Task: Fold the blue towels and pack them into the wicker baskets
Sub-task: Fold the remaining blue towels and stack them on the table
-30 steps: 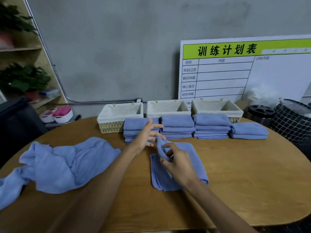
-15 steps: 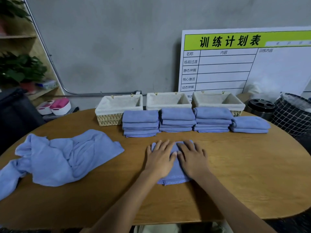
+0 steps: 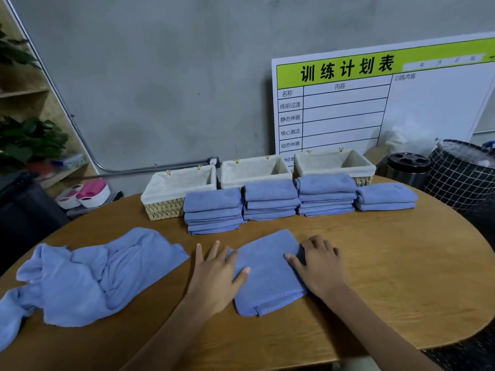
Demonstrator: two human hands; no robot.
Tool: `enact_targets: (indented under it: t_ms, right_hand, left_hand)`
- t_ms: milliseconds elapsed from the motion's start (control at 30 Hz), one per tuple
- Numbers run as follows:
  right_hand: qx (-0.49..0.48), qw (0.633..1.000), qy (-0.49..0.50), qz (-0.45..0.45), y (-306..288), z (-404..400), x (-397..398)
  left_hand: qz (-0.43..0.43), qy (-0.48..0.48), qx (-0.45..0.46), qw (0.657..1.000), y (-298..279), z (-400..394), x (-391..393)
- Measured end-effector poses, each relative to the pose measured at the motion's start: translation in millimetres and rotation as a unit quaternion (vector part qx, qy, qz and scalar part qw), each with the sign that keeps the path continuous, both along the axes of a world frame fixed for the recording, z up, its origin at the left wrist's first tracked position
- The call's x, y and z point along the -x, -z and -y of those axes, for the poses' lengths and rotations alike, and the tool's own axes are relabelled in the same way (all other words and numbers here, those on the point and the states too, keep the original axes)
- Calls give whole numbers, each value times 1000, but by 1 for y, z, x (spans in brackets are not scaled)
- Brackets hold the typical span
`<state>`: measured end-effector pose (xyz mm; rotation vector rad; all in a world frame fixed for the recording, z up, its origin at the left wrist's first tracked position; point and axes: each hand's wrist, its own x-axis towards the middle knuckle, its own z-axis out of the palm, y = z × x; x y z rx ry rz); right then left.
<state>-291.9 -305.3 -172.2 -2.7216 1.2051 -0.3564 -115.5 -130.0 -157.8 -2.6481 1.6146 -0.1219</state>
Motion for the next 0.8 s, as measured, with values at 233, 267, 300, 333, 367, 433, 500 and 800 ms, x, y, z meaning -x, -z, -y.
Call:
enact_targets:
  t_ms: [233,267,300,333,367,433,500,800]
  right_hand:
    - [-260,935,-200,136,-22,45,-28]
    - [-276,923,-227,143,-24,49,-35]
    - [-286,913,-250,148,-26,53,-43]
    - [-294,905,-270,149,-28,56,-51]
    - [-301,899,-283,148,-28,60,-58]
    - [-301,897,-287,150,-26,70,-67]
    - [-281,908,-261,167,-21,81,-70]
    - [-295,868,-172,361,-22,77,-67]
  left_hand:
    - [-219,2,144,965,-23,47,-27]
    - [-300,-4,142,943,-22,58,-29]
    - [-355,0,149,923,-19,69,-32]
    - [-391,4,160,907,-16,79,-34]
    - [-417,0,177,891,-12,87,-37]
    - [-473,-6,229,851,-5,95,-39]
    - [-496,-20,294,816,5,98,-42]
    - [-404,-14,453,795,3,95,-50]
